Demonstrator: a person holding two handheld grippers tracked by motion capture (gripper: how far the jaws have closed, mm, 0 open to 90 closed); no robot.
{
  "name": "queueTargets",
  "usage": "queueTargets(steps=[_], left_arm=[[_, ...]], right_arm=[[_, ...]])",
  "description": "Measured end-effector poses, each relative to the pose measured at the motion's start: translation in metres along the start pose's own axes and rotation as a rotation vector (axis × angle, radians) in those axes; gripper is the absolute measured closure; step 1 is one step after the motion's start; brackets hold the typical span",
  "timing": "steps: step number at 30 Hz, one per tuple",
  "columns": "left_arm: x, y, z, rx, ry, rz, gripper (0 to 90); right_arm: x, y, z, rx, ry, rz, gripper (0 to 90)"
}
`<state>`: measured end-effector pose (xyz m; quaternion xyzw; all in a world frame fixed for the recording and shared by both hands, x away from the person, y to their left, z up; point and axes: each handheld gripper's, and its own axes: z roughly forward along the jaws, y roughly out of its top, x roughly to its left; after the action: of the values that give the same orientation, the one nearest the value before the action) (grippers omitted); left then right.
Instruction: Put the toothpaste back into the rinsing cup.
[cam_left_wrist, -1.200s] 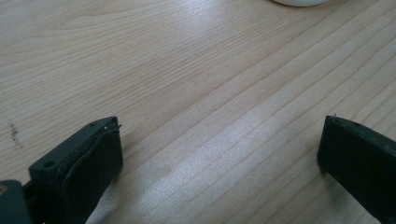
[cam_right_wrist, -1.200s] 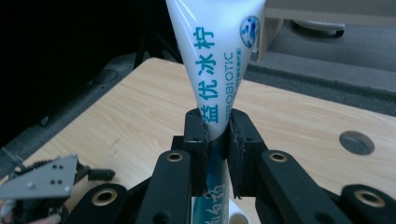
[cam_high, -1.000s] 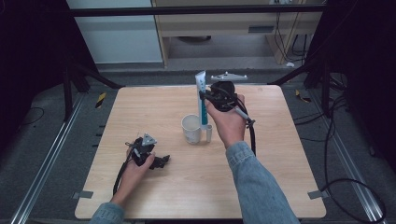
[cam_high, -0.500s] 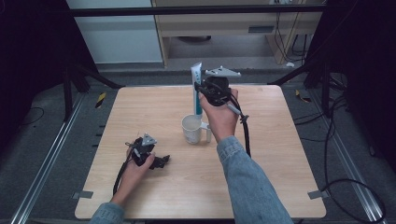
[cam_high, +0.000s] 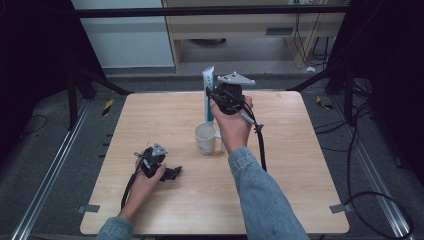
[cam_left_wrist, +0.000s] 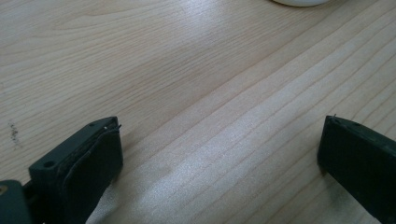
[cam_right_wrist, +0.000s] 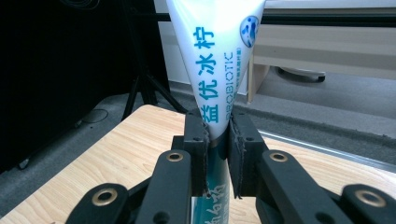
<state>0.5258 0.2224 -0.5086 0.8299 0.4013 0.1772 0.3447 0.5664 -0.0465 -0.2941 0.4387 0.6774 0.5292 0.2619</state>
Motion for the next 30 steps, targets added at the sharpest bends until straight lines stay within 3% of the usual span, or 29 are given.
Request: queueTargets(steps=[9,23,30], left_arm=[[0.000,0.000,0.000,-0.002,0.002,-0.001,0.0],[0.000,0.000,0.000,-0.002,0.000,0.000,0.0],[0.000,0.000,0.000,-0.002,-0.001,-0.001,0.0]], right_arm=[[0.003,-0.005,-0.004,-0.039,-0.042,-0.005,78.9],[0.015,-0.023,-0.001,-0.064,-0.071,-0.057,78.8],[0.018,-0.034,0.005,-0.068,-0.068,-0.046,78.7]])
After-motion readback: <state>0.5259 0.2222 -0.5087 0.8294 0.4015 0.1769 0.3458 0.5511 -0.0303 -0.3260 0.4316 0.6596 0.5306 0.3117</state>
